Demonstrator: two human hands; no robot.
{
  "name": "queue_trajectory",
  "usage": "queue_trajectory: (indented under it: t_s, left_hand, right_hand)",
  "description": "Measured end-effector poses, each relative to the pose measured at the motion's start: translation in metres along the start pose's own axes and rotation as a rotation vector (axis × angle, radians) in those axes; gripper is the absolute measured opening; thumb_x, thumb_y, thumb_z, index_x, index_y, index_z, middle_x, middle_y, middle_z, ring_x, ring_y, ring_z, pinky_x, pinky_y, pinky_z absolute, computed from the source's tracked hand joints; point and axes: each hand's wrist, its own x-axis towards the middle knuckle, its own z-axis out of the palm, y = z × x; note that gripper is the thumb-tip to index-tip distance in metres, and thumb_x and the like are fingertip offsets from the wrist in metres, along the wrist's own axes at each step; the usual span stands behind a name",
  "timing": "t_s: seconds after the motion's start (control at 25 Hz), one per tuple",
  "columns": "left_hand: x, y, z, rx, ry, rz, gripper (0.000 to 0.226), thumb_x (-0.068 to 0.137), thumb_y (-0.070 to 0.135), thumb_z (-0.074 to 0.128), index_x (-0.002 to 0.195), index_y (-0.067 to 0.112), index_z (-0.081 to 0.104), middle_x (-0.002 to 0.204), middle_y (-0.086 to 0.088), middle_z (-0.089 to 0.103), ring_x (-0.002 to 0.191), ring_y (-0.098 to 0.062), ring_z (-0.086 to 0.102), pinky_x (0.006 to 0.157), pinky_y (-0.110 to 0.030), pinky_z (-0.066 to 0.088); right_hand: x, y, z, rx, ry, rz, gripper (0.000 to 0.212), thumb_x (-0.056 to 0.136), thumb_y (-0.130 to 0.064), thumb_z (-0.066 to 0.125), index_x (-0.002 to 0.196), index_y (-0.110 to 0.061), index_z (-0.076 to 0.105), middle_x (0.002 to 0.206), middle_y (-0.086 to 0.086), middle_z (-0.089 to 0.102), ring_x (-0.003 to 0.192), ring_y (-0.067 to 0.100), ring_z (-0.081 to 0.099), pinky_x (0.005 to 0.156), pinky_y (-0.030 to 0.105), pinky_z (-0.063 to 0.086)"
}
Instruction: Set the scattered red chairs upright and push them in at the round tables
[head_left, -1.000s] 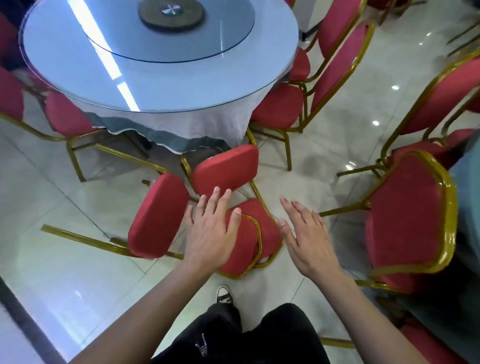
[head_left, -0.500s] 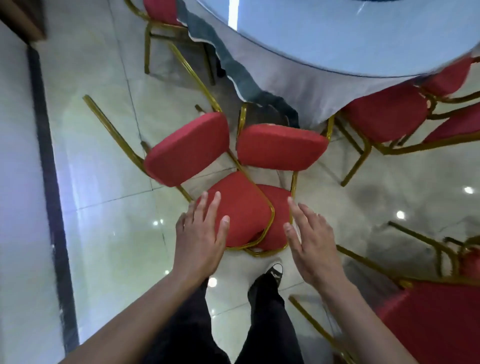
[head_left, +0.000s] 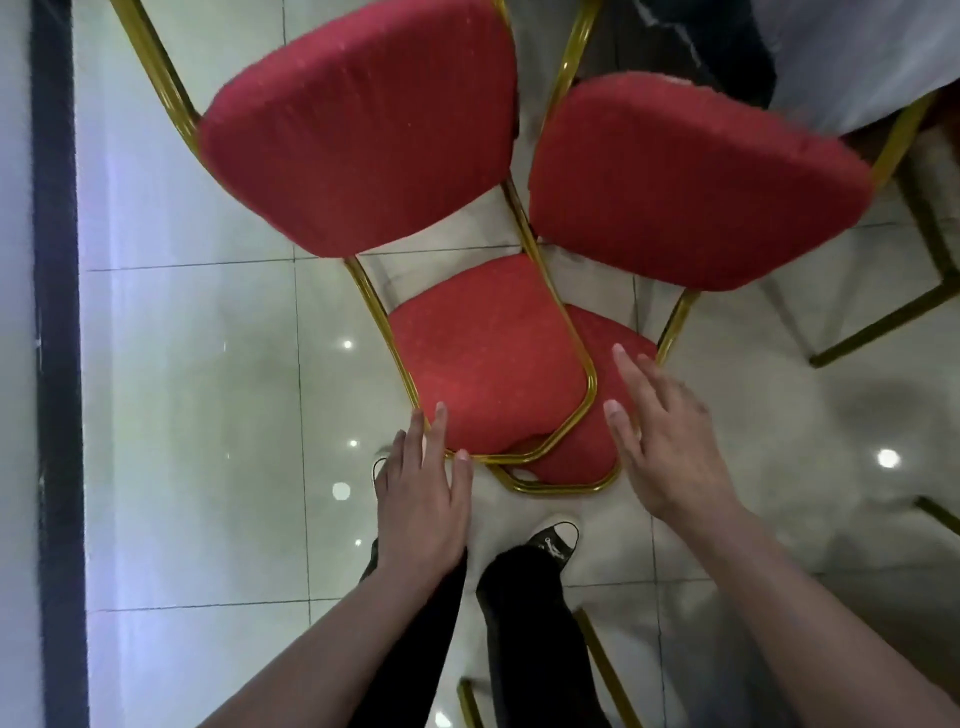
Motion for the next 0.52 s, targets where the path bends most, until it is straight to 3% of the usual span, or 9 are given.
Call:
queue_trajectory:
  t_s: [0.32,0.52]
  left_hand:
    - [0.15,-0.106,0.158,0.049,-0.035,-0.197,0.058,0.105,0.045,0.026,0.16,0.034,0.01,0.167,-0.005,0.015,0.152,-0.029,0.018,0.122,-0.048,0.019]
    - [0.214,-0.145,0.223,-0.048,-0.045,-0.361,0.06,0.102,0.057,0.024,0.158,0.045,0.004,0.168,-0.004,0.004,0.151,-0.035,0.017,0.119,-0.056,0.023]
  right_hand:
    - [0.135,0.088,0.179,-0.12,-0.104,-0.07,0.058,0.106,-0.048,0.028,0.161,-0.032,0.018,0.158,0.013,0.038,0.132,0.044,0.046,0.107,0.06,0.039]
    - [0.192,0.118,0.256,-0.218,-0.094,-0.065,0.065,0.104,-0.047,0.035,0.162,-0.03,0.01,0.166,0.01,0.023,0.14,0.045,0.037,0.114,0.061,0.03]
